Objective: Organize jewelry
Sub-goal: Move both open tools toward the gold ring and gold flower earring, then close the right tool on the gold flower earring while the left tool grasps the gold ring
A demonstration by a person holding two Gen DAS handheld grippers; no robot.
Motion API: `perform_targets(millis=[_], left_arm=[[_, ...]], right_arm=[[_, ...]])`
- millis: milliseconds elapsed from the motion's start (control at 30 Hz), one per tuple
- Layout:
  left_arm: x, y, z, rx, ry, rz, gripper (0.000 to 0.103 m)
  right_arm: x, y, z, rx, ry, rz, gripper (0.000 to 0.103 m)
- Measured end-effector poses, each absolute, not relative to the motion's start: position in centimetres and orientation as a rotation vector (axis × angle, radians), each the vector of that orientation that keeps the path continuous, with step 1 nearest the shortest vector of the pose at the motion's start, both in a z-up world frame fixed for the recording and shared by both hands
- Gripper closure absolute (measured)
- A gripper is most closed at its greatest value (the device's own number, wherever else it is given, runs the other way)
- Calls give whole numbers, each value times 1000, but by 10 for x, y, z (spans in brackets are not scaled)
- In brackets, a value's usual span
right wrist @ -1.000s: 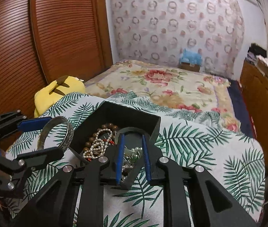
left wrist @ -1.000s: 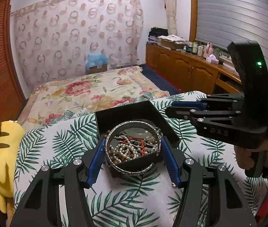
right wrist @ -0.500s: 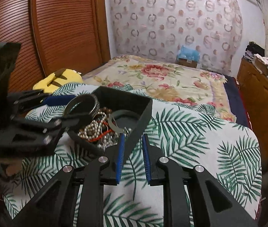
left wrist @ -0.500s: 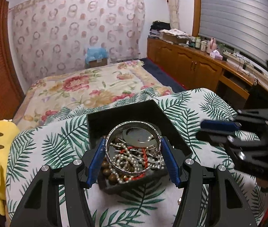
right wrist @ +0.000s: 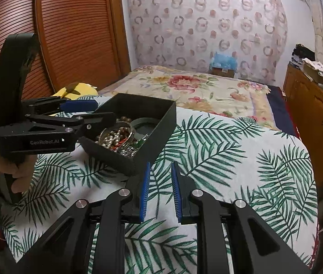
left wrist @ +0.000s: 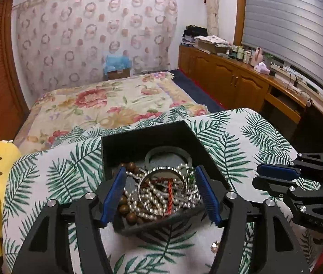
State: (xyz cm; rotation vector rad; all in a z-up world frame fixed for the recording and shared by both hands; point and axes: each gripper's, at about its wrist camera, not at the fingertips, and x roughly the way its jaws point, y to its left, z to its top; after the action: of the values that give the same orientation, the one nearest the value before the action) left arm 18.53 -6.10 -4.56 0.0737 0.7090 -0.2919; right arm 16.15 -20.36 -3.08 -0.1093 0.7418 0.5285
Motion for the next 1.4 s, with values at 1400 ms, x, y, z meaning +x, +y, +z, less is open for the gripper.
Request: perform_targets(millis=[1400], left_arm=[[94, -20, -89, 14, 773, -299, 12]], right_arm=[[128, -149, -69, -278, 847, 643, 86]])
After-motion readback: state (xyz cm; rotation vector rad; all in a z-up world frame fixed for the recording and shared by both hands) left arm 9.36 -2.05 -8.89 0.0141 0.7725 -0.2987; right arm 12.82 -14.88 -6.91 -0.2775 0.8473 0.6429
